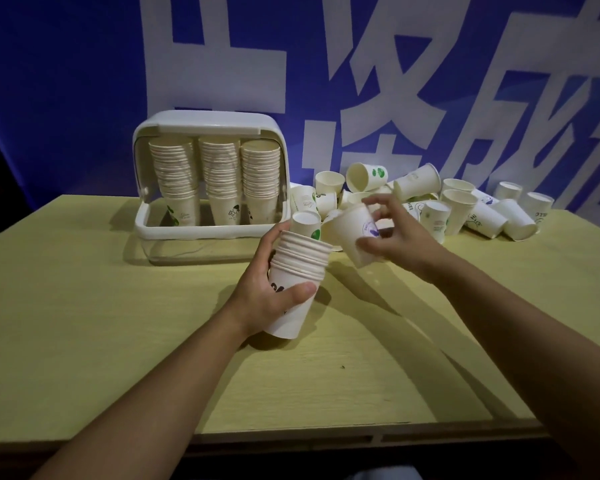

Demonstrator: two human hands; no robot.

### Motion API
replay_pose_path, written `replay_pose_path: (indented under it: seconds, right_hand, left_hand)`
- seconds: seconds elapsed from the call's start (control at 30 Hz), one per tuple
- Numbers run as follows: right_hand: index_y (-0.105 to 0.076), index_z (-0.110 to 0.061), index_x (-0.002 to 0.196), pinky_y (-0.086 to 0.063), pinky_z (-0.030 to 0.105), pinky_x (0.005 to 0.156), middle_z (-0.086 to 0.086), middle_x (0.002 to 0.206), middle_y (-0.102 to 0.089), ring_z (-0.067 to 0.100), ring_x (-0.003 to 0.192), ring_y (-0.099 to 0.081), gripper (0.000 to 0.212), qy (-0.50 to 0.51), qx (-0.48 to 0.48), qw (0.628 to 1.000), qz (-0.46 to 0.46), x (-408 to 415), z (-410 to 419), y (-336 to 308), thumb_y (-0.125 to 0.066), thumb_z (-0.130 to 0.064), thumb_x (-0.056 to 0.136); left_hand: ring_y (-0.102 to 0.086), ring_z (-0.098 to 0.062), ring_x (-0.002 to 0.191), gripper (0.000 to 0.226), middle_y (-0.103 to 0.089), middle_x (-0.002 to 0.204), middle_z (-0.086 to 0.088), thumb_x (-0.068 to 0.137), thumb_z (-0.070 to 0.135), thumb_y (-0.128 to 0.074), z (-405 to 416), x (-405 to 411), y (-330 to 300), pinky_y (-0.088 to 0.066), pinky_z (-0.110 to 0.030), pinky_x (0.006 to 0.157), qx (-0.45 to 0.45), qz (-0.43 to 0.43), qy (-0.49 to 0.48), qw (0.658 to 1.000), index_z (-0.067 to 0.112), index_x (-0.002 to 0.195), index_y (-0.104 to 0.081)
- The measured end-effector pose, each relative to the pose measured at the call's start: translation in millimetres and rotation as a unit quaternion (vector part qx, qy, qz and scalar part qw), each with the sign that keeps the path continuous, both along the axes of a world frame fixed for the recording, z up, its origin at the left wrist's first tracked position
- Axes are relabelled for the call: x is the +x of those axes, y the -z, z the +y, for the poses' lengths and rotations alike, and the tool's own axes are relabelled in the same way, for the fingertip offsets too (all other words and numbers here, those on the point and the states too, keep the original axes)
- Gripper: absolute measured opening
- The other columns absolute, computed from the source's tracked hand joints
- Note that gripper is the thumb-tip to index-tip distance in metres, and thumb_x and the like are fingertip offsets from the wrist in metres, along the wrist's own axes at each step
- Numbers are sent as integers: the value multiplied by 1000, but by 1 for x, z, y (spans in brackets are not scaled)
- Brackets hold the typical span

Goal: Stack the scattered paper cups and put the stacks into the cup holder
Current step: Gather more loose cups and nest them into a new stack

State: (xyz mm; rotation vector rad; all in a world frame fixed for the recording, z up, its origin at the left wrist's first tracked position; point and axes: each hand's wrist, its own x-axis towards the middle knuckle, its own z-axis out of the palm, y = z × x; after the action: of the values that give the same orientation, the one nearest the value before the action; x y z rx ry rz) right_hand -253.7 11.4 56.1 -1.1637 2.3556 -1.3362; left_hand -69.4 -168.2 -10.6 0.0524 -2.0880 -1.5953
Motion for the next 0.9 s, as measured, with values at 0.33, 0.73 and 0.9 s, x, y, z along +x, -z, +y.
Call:
replay_pose_path:
  seconds: [0.33, 0.73, 0.9]
  right_hand:
    - [-47, -33, 128, -61, 30, 77, 0, 118, -54, 18, 99, -65, 53, -30, -176, 983, -46, 69, -25, -3, -77, -21, 86]
    - [-65, -30, 125, -49, 35, 100, -4, 132, -58, 14, 115, -56, 32, 80, -31, 987, 135, 36, -73, 20, -66, -25, 94]
    - [-67, -25, 122, -42, 43, 108, 0, 143, -51, 24, 130, -45, 34, 95, 84, 975, 182, 8, -95, 27, -74, -29, 89]
  left_hand:
    - [-59, 5, 112, 115, -45, 144, 18, 68, 43, -86, 8, 5, -5, -51, -13, 79, -54, -47, 7, 997, 67, 146, -4]
    - [-60, 1, 112, 88, -52, 129, 24, 59, 49, -80, -23, 6, 0, -52, -24, 92, 21, 10, -99, 995, 63, 131, -31]
    - [-60, -11, 117, 100, -51, 139, 7, 59, 50, -81, -32, 6, 2, -53, -31, 93, 33, 5, -106, 994, 52, 144, -29]
